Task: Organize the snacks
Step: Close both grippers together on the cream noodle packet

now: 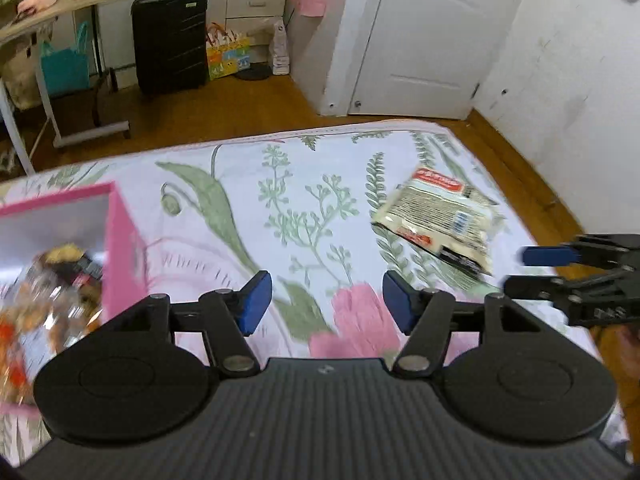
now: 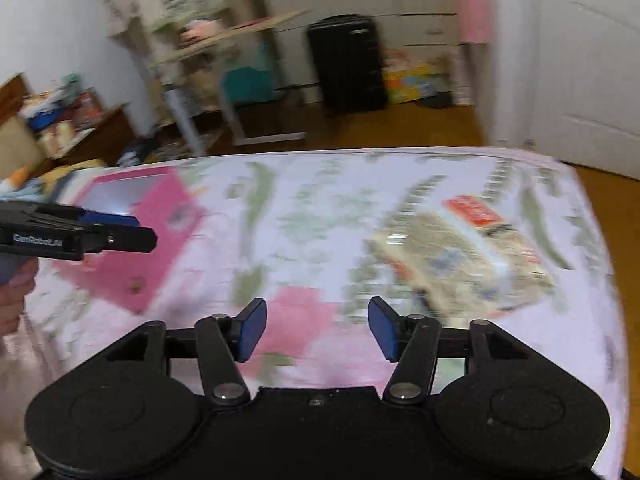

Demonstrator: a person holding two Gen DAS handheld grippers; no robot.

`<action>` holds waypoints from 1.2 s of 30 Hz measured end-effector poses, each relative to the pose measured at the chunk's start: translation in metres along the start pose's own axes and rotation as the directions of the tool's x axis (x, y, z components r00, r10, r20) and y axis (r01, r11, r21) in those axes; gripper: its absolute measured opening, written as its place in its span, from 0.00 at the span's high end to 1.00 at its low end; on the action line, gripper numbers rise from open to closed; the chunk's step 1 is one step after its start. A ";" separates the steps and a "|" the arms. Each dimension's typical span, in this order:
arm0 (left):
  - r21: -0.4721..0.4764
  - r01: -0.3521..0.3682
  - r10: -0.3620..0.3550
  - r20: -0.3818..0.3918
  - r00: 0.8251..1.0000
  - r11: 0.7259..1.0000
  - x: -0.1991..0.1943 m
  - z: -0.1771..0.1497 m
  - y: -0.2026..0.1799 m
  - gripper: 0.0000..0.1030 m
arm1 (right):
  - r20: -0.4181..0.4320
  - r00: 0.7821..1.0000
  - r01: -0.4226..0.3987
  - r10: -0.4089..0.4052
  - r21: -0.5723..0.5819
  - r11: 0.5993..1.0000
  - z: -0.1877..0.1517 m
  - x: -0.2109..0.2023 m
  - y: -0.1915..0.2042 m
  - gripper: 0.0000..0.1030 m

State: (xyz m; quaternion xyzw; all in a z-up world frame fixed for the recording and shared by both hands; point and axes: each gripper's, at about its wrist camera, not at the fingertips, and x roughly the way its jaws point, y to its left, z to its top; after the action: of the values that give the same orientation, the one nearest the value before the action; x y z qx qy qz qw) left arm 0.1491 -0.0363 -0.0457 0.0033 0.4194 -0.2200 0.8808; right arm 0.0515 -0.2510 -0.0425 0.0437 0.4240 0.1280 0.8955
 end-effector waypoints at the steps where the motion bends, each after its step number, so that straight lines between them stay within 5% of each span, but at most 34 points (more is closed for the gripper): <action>1: 0.012 0.001 -0.001 -0.001 1.000 1.000 0.013 0.004 -0.004 0.41 | 0.006 0.999 0.032 -0.032 -0.001 0.999 -0.003 0.004 -0.006 0.37; 6: 0.041 0.089 -0.089 0.003 0.996 0.995 0.077 0.026 -0.019 0.40 | 0.036 0.990 0.137 -0.138 0.032 0.990 -0.019 0.028 -0.039 0.28; 9: 0.034 0.109 -0.108 -0.034 0.994 0.993 0.114 0.043 -0.030 0.40 | 0.067 0.985 0.157 -0.161 0.060 0.986 -0.025 0.041 -0.058 0.11; 13: -0.007 0.187 -0.187 -0.067 0.980 0.982 0.161 0.062 -0.043 0.40 | 0.090 0.981 0.162 -0.170 0.097 0.982 -0.032 0.062 -0.080 0.09; 17: -0.062 0.231 -0.236 -0.090 0.968 0.971 0.203 0.076 -0.052 0.40 | 0.014 0.978 0.203 -0.208 0.158 0.966 -0.033 0.089 -0.099 0.09; 21: -0.063 0.249 -0.255 -0.126 0.959 0.966 0.238 0.084 -0.062 0.37 | 0.021 0.986 0.156 -0.164 0.205 0.966 -0.034 0.098 -0.111 0.04; 26: -0.184 0.419 -0.452 -0.210 0.867 0.889 0.264 0.087 -0.060 0.37 | 0.015 0.994 0.102 -0.106 0.162 0.981 -0.023 0.105 -0.113 0.02; 31: -0.147 0.444 -0.467 -0.279 0.839 0.884 0.254 0.079 -0.071 0.40 | -0.019 0.995 0.104 -0.103 0.150 0.983 -0.010 0.110 -0.114 0.00; 36: -0.043 0.381 -0.376 -0.285 0.881 0.924 0.225 0.067 -0.090 0.40 | -0.067 0.992 0.117 -0.110 0.118 0.986 -0.008 0.110 -0.101 0.00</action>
State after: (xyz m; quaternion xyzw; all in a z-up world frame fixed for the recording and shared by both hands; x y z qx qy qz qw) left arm 0.2874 -0.2167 -0.1531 -0.0403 0.5340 -0.3877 0.7503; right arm 0.1314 -0.3194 -0.1490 0.0699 0.4594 0.0519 0.8839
